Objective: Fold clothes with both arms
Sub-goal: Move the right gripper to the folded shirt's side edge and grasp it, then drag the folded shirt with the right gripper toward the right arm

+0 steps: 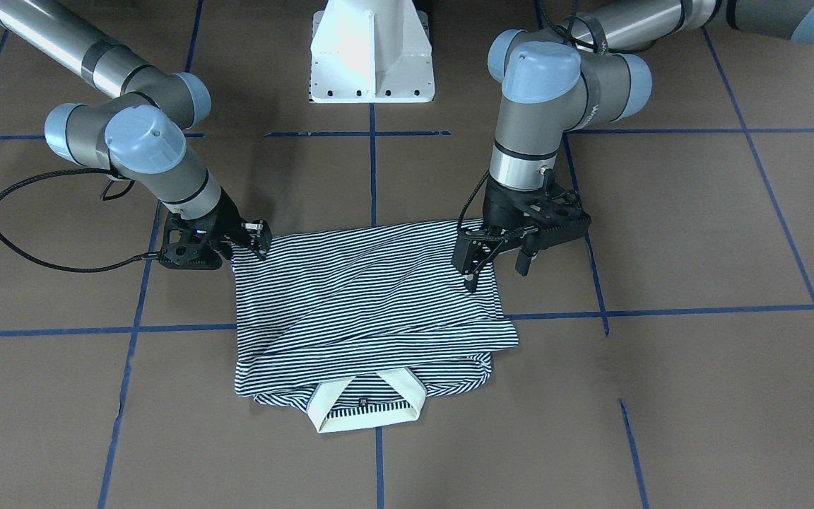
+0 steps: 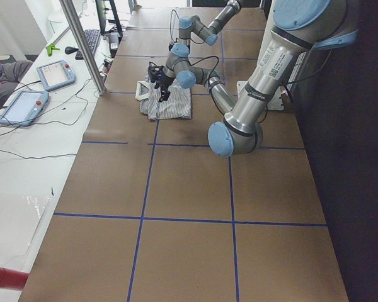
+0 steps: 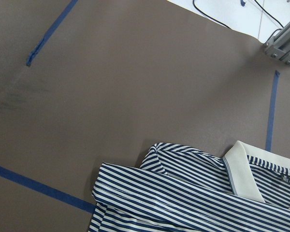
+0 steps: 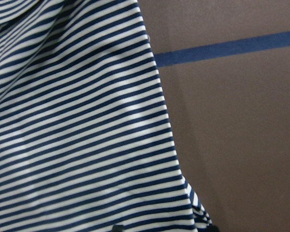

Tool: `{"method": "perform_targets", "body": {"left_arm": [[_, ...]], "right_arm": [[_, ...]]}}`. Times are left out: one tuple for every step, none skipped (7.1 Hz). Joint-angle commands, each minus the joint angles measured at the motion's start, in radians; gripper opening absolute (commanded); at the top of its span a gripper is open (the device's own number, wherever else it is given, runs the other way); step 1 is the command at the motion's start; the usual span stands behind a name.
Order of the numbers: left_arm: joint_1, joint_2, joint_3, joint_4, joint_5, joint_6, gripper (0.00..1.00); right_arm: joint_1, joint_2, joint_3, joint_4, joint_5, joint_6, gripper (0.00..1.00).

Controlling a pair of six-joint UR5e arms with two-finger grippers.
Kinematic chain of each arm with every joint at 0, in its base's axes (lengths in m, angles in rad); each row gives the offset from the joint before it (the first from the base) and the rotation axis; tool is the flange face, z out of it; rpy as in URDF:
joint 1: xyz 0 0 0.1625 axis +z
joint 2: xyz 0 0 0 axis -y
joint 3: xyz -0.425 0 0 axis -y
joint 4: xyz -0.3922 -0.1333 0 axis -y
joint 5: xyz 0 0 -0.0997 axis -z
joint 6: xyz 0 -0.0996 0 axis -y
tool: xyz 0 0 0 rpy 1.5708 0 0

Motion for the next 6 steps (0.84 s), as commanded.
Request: {"method": "perform_targets", "body": {"left_arm": [[0.000,0.001,-0.001,-0.001,0.000,0.000,1.00],[0.000,0.001,-0.001,-0.001,0.000,0.000,1.00],[0.000,0.000,-0.001,-0.001,0.000,0.000,1.00],[0.000,0.001,-0.001,-0.001,0.000,0.000,1.00],[0.000,0.001,-0.001,-0.001,0.000,0.000,1.00],[0.000,0.001,-0.001,-0.001,0.000,0.000,1.00]], "right_arm": [[-0.001,-0.002,0.000,-0.003,0.000,-0.003,0.36],[0.000,-0.002,0.003,-0.003,0.002,-0.004,0.13],[0.004,-0.005,0.012,-0.004,0.003,-0.004,0.00],[0.004,-0.030,0.038,-0.003,-0.003,-0.004,0.00],[0.001,-0.076,0.092,-0.003,-0.004,-0.004,0.00],[-0.016,-0.116,0.133,-0.003,-0.005,-0.004,0.00]]}}
